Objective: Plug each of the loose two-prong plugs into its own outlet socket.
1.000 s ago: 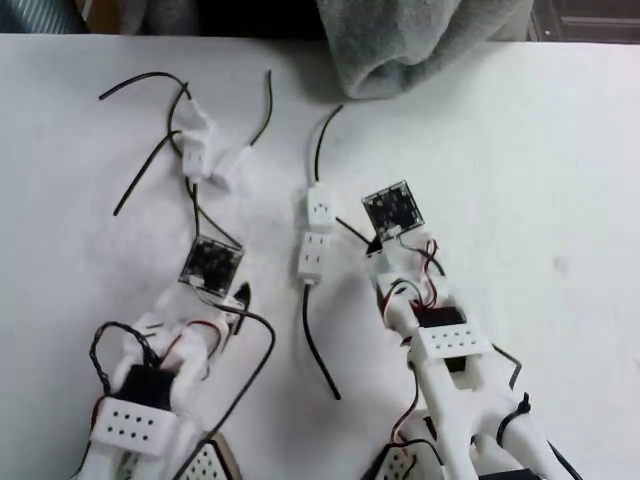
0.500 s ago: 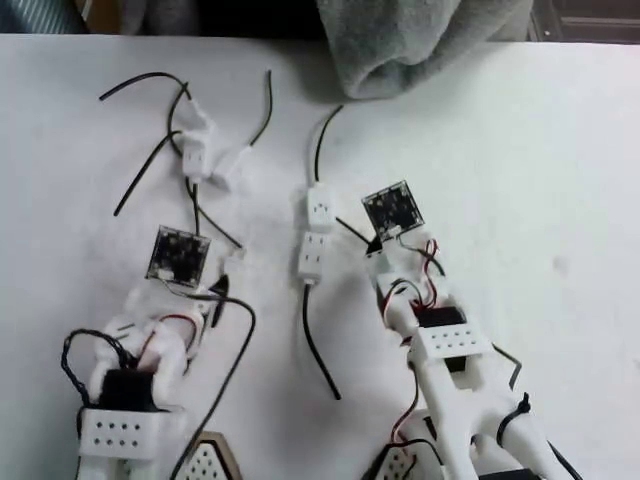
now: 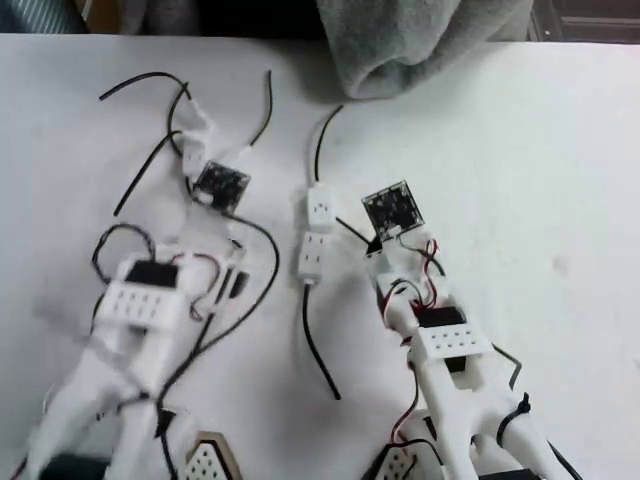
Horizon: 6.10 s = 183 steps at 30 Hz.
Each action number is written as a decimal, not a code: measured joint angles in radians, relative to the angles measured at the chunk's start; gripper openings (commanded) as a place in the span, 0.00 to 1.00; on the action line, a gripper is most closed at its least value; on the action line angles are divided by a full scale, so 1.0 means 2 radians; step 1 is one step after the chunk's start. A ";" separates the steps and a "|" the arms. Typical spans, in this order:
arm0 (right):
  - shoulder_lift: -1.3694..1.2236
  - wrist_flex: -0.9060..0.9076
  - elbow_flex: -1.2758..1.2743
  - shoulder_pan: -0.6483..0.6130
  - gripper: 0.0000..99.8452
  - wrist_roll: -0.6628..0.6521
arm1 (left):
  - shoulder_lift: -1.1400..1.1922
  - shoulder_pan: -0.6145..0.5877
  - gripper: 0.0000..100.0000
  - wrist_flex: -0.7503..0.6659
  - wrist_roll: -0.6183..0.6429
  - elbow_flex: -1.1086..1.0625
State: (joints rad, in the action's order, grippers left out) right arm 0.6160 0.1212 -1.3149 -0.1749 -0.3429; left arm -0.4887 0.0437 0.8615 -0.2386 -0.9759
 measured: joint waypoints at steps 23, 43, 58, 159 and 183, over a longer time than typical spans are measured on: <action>0.000 0.000 0.000 0.000 0.02 0.000 | 0.272 0.000 0.21 0.028 0.031 0.176; 0.000 0.000 0.000 0.000 0.02 0.002 | 0.305 0.020 0.02 0.044 0.035 0.210; 0.000 0.000 0.000 0.000 0.02 0.003 | 0.225 0.076 0.02 -0.016 0.033 0.136; 0.012 0.027 0.091 -0.023 0.02 -0.046 | -0.413 0.252 0.02 -0.476 0.033 -0.364; -0.147 -0.041 0.119 0.032 0.02 -0.012 | -0.414 0.177 0.02 -0.269 0.104 -0.259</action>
State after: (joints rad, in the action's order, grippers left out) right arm 0.3230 0.0399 -1.0771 -0.1105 -0.3659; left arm -1.3157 0.3982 0.3245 -0.0315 -1.4945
